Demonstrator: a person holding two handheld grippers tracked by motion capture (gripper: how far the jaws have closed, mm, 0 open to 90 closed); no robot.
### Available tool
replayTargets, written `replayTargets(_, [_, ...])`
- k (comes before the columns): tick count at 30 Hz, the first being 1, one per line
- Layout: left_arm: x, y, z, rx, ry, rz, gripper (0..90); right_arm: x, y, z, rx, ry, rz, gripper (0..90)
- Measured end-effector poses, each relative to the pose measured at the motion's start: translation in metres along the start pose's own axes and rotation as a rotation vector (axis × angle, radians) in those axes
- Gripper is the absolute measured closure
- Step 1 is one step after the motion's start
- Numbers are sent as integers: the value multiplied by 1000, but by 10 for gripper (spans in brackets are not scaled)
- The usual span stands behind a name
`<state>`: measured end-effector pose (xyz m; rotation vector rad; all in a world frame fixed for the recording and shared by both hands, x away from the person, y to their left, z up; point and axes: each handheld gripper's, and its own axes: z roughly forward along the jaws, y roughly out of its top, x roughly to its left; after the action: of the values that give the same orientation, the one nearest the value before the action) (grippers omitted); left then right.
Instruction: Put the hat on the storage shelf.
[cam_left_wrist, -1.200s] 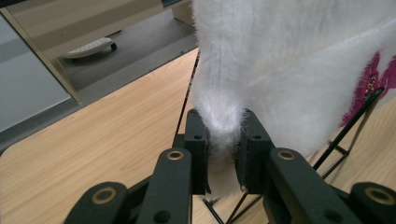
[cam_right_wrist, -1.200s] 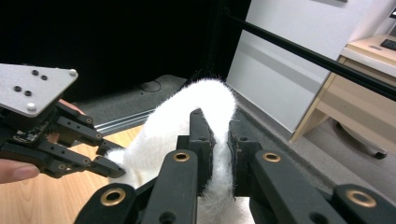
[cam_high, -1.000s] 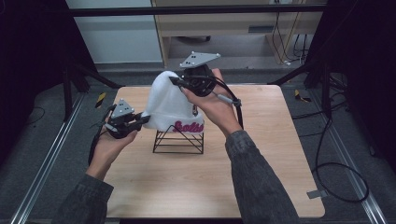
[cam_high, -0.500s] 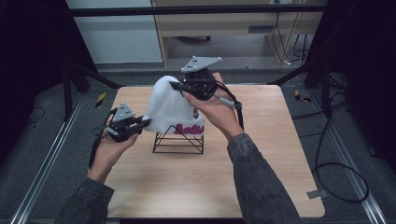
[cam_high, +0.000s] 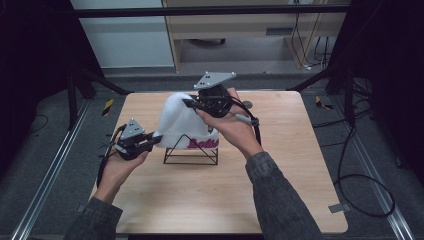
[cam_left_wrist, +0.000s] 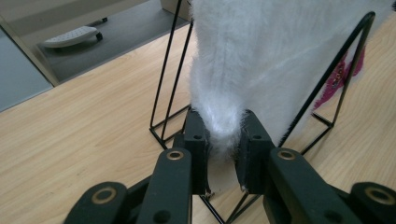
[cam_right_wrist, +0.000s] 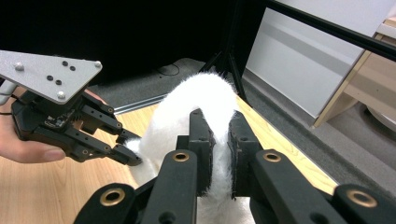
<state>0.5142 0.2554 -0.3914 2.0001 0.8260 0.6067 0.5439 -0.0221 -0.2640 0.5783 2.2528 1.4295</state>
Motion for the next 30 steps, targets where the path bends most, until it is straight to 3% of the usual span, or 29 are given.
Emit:
replayTargets(10, [2, -10, 0, -10, -16, -27, 764, 4, -10, -2, 15, 4, 10, 830])
replayTargets(14, [0, -10, 0, 1, -8, -7, 764, 7, -12, -2, 18, 8, 10, 830])
replayTargets(30, [1, -27, 13, 41, -14, -26, 763, 13, -35, 9, 52, 26, 36, 828])
